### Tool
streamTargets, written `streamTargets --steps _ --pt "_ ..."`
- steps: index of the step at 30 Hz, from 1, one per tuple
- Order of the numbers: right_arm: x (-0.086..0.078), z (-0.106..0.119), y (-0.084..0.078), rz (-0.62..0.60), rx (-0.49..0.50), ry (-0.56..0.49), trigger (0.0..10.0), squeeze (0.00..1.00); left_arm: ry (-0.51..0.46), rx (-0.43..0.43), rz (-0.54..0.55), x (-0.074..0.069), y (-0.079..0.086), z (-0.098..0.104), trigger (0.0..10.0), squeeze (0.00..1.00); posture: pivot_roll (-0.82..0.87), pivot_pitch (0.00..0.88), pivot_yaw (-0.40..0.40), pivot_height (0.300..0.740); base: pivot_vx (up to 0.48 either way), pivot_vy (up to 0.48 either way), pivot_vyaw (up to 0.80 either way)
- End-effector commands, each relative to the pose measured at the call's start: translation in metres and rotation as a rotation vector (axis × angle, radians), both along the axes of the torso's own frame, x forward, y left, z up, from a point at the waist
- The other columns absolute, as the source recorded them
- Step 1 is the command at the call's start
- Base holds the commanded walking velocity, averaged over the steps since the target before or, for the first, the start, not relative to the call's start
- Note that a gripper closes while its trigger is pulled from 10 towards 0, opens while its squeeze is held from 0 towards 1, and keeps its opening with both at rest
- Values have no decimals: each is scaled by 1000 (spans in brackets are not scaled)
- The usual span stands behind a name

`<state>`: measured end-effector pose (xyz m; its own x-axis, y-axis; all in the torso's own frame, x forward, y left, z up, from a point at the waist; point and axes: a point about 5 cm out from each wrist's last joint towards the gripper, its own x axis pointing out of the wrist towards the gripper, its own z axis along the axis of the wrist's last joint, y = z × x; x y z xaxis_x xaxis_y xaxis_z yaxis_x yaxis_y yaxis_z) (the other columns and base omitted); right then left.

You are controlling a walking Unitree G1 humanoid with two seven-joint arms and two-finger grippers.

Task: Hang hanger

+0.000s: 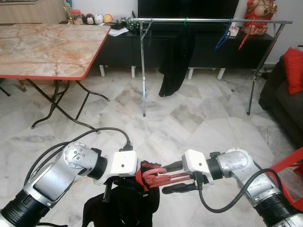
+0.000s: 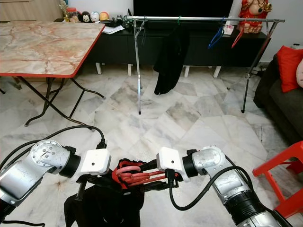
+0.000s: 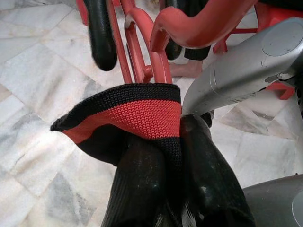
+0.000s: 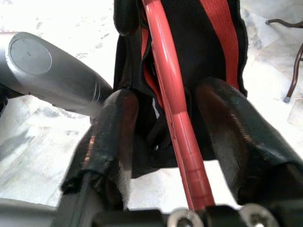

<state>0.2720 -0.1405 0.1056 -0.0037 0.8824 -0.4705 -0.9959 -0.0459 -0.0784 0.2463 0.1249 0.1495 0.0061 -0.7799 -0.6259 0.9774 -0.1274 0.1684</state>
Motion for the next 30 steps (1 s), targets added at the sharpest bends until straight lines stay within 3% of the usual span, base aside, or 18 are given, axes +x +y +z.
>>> streamTargets --steps 1,30 --pt "0 -1 -2 12 -26 -4 0 0 -68 -15 -17 3 -4 14 10000 0 33 0 -49 740 0 0 0" --pt "-1 -8 4 -21 -21 -9 0 0 -79 -64 -45 0 -11 22 10000 0 36 0 -51 740 0 0 0"
